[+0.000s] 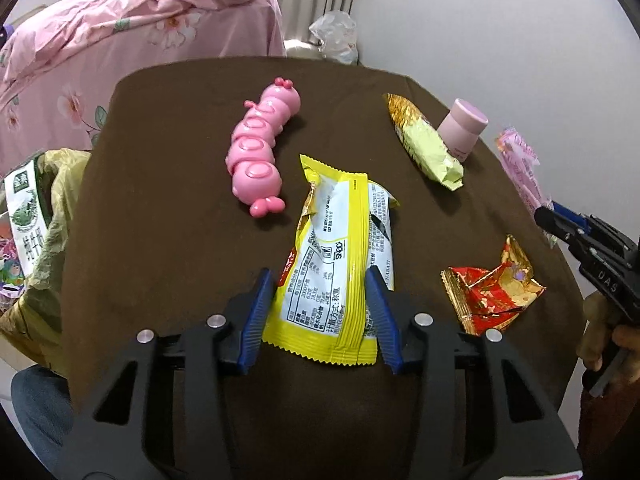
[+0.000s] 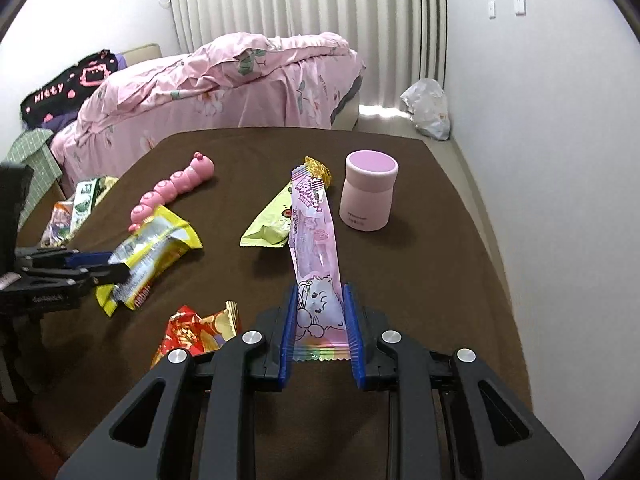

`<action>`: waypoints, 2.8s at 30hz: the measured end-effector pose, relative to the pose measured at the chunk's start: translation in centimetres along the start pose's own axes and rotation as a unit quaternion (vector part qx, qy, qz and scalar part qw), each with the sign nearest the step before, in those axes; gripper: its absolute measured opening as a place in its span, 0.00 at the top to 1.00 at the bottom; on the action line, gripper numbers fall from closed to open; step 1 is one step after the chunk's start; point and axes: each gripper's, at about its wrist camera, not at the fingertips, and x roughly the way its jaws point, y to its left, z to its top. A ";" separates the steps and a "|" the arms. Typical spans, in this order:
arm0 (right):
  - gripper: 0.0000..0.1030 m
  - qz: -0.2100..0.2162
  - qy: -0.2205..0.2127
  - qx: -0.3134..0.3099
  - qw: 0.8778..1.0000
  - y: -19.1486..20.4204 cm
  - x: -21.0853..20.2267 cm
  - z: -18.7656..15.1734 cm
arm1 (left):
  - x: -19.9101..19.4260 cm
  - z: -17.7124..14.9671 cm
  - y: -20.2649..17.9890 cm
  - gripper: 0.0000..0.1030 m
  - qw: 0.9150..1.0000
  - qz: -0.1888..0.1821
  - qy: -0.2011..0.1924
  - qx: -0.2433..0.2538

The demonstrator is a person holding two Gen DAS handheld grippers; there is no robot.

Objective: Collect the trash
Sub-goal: 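Grasp the pink wrapper with the right tool while the left tool lifts the yellow wrapper, then carry both wrappers over the yellow trash bag and open both tools to drop them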

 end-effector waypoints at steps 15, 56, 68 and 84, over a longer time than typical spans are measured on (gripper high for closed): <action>0.79 0.013 -0.004 0.017 1.000 -0.4 -0.2 -0.7 | -1.4 0.4 0.1 0.54 0.999 -0.028 -0.023 0.008; 0.79 0.102 -0.072 -0.149 0.981 17.7 -4.0 8.3 | -12.6 -1.9 12.8 0.76 0.981 0.025 -0.160 -0.109; 0.79 0.247 0.028 -0.195 0.949 29.5 6.1 12.8 | -12.6 -4.7 26.5 0.76 0.921 0.220 -0.174 -0.270; 0.79 0.299 0.229 -0.230 0.897 42.6 24.4 15.5 | -4.9 -3.8 30.9 0.79 0.935 0.156 -0.112 -0.298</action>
